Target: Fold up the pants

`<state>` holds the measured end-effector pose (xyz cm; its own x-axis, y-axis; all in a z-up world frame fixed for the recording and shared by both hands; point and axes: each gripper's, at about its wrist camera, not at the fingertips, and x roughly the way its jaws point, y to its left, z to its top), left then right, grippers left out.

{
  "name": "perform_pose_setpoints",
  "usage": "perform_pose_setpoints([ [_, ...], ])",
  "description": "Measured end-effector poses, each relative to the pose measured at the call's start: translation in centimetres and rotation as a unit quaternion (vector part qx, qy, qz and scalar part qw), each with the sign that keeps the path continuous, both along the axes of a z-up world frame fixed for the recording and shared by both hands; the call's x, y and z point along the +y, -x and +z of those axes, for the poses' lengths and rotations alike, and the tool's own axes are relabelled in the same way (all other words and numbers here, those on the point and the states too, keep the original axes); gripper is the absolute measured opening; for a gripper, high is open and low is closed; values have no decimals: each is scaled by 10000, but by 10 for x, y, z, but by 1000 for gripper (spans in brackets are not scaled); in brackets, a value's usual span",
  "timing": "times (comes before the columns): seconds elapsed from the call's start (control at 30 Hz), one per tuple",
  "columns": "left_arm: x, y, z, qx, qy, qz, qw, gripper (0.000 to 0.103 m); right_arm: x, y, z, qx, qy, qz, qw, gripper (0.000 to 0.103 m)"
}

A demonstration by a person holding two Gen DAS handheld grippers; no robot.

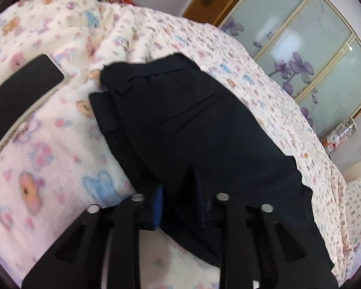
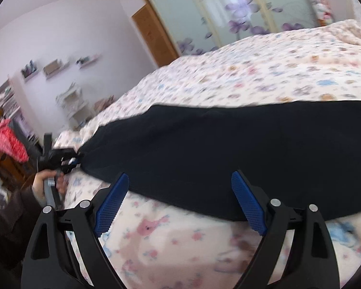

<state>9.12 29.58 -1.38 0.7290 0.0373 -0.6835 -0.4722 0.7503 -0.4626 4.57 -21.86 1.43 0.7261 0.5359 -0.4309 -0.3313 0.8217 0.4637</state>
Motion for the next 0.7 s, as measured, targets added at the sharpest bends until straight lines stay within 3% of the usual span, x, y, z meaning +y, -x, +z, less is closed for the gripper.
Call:
perform_pose_setpoints([
  [0.03, -2, 6, 5, -113, -36, 59, 9999, 60, -20, 5, 6, -40, -172, -329, 9993, 89],
  [0.1, -11, 32, 25, -502, -465, 362, 9970, 78, -57, 13, 11, 1, -540, -934, 9942, 89],
  [0.17, -25, 53, 40, -856, -832, 360, 9922, 85, -109, 24, 9, 213, -1043, -1687, 9799, 88],
  [0.23, -52, 66, 55, -1203, -1052, 83, 9871, 93, -157, 34, 3, 513, -1226, -2431, 9608, 82],
  [0.27, -63, 69, 58, -1298, -1067, -46, 9858, 95, -184, 41, 0, 691, -1248, -2912, 9460, 74],
  [0.33, -97, 67, 65, -1487, -1030, -437, 9825, 100, -231, 57, -6, 933, -1571, -3649, 9130, 70],
  [0.47, -164, 61, 60, -1535, -826, -1134, 9781, 101, -281, 70, -20, 1477, -1919, -4348, 8674, 54],
  [0.53, -193, 58, 49, -1508, -759, -1406, 9756, 101, -290, 71, -23, 1554, -1881, -4505, 8588, 51],
  [0.7, -231, 53, 21, -1313, -1151, -1954, 9651, 101, -286, 60, -27, 1655, -1510, -4505, 8642, 50],
])
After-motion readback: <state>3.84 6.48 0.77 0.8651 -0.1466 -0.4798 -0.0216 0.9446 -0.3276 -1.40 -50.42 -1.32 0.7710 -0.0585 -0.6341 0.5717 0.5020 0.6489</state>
